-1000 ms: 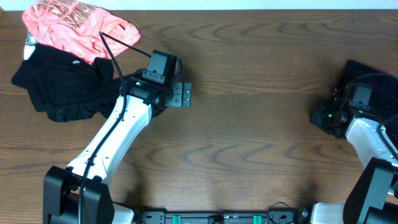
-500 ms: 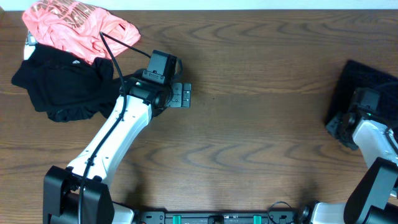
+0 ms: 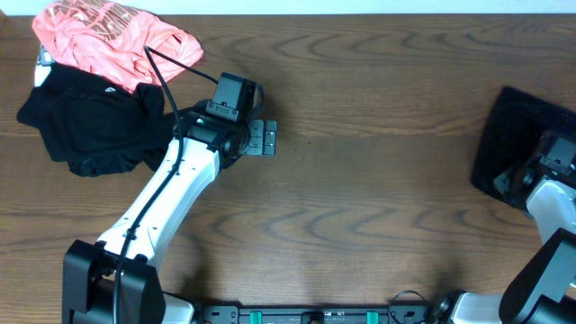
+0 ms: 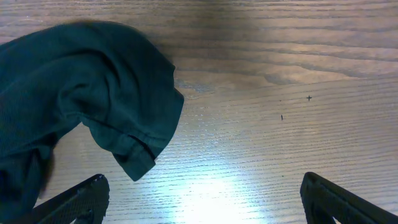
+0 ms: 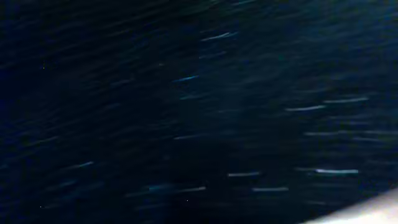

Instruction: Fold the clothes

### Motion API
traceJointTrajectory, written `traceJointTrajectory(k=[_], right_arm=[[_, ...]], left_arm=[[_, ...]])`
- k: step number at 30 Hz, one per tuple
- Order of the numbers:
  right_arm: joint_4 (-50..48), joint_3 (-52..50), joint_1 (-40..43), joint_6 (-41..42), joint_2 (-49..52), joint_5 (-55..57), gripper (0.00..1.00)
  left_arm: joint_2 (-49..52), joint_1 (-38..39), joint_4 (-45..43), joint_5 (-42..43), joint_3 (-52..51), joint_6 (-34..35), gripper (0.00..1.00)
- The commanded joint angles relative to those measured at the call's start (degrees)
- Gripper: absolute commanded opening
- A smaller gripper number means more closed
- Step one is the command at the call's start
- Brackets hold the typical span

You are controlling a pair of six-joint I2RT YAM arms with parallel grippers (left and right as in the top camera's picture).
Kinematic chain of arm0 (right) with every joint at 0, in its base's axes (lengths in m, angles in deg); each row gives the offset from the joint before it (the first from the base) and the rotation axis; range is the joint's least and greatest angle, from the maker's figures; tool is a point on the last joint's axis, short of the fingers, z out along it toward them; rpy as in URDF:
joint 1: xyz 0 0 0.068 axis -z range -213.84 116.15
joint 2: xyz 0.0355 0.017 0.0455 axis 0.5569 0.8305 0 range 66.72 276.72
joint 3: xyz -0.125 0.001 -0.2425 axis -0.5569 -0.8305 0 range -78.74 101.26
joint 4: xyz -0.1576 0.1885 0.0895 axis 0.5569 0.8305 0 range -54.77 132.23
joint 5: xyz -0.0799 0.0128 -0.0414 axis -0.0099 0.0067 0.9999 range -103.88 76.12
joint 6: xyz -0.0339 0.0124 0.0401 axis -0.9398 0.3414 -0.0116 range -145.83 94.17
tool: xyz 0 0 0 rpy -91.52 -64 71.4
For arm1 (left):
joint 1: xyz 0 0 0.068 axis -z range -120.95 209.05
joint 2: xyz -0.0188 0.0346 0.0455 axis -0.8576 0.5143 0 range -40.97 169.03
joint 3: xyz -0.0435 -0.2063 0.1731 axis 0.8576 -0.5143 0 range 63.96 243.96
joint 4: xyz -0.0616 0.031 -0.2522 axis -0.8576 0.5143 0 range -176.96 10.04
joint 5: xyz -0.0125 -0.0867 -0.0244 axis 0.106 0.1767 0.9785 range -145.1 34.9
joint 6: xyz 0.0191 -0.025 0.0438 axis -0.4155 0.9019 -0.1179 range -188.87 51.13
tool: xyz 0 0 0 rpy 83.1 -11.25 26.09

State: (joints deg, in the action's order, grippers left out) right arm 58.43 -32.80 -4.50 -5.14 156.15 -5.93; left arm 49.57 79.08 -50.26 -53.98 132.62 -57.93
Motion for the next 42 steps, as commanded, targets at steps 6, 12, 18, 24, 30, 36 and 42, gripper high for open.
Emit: traceJointTrajectory(k=[6, 12, 18, 24, 30, 36, 42], right_arm=[[6.27, 0.26, -2.89, -9.70, -2.16, -28.37, 0.10], [2.08, 0.24, -9.62, -10.29, -2.08, -21.55, 0.11], [-5.88, 0.24, -13.88, -6.27, -1.77, -9.57, 0.01], [-8.96, 0.24, -14.51, -6.12, -0.90, -1.66, 0.01], [-4.74, 0.24, -13.57, -5.92, -0.90, 2.47, 0.01], [0.00, 0.24, -10.25, -4.33, -0.92, 2.58, 0.01], [2.82, 0.24, -4.07, -2.49, -0.92, 2.54, 0.01]], left_arm=[[-0.68, 0.09, 0.52, -0.07, 0.02, 0.76, 0.98], [-0.68, 0.09, 0.59, -0.07, 0.02, 0.76, 0.98], [-0.66, 0.09, 0.61, -0.07, 0.00, 0.76, 0.98], [-0.66, 0.09, 0.81, -0.07, 0.00, 0.76, 0.98], [-0.66, 0.09, 0.81, -0.07, 0.00, 0.76, 0.98], [-0.66, 0.09, 1.20, -0.07, 0.00, 0.76, 0.98], [-0.66, 0.09, 2.51, -0.07, 0.00, 0.74, 0.98]])
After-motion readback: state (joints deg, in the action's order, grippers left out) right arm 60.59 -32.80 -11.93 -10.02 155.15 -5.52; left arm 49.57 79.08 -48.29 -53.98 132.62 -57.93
